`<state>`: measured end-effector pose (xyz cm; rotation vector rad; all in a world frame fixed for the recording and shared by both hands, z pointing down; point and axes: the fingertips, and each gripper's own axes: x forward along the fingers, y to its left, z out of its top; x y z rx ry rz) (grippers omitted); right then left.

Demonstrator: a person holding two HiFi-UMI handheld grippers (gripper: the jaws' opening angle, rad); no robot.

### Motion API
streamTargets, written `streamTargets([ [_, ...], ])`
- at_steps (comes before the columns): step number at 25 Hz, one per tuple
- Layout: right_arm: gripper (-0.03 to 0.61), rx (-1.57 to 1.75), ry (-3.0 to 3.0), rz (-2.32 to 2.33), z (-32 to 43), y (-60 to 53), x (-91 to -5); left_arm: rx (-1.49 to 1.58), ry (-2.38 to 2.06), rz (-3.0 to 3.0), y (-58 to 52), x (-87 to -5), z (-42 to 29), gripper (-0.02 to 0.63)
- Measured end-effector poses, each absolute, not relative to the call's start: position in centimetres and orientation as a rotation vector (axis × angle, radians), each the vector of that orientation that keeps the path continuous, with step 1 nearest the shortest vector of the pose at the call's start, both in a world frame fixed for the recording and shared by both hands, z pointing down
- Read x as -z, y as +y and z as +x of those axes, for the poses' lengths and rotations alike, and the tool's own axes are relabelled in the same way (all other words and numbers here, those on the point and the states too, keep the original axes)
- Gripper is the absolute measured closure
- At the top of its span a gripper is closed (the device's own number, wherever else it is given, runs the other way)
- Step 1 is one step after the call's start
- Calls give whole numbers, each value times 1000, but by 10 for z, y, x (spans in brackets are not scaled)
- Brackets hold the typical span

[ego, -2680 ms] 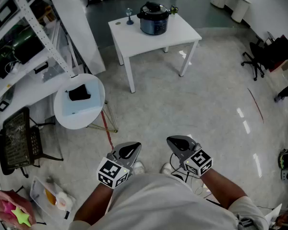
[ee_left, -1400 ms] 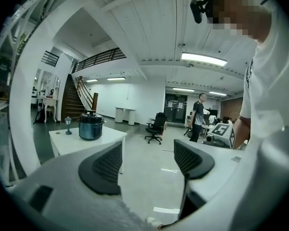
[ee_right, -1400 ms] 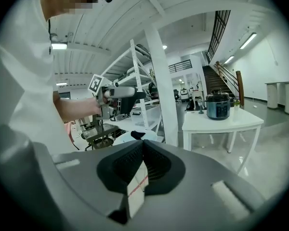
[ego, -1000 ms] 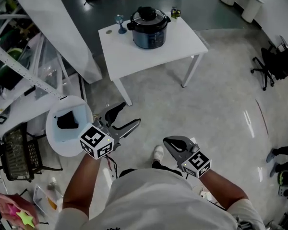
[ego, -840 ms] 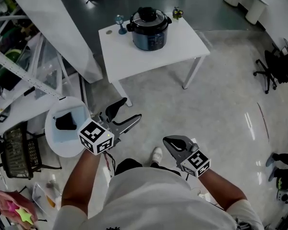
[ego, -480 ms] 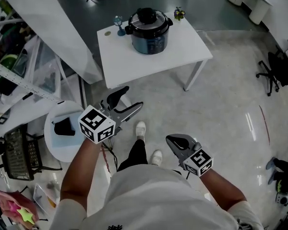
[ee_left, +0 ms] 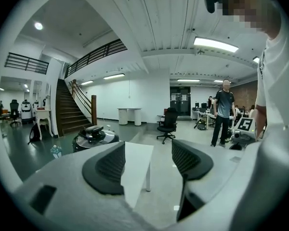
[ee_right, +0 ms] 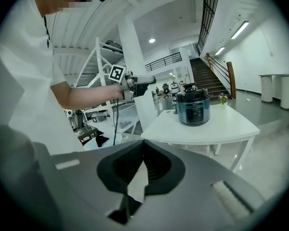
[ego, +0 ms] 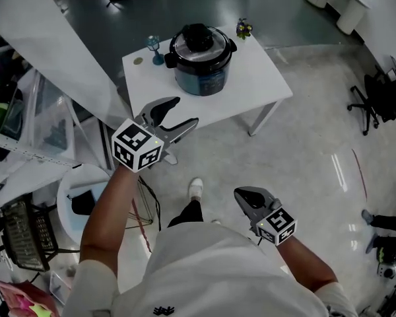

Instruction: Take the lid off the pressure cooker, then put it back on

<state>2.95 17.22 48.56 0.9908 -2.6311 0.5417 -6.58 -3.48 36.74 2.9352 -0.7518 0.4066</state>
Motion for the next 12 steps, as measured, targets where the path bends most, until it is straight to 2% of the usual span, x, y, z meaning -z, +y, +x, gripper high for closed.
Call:
streamTargets([
  [12, 566, -604, -2565, 1112, 17, 66, -486, -458, -673, 2987, -204, -374, -54, 302],
])
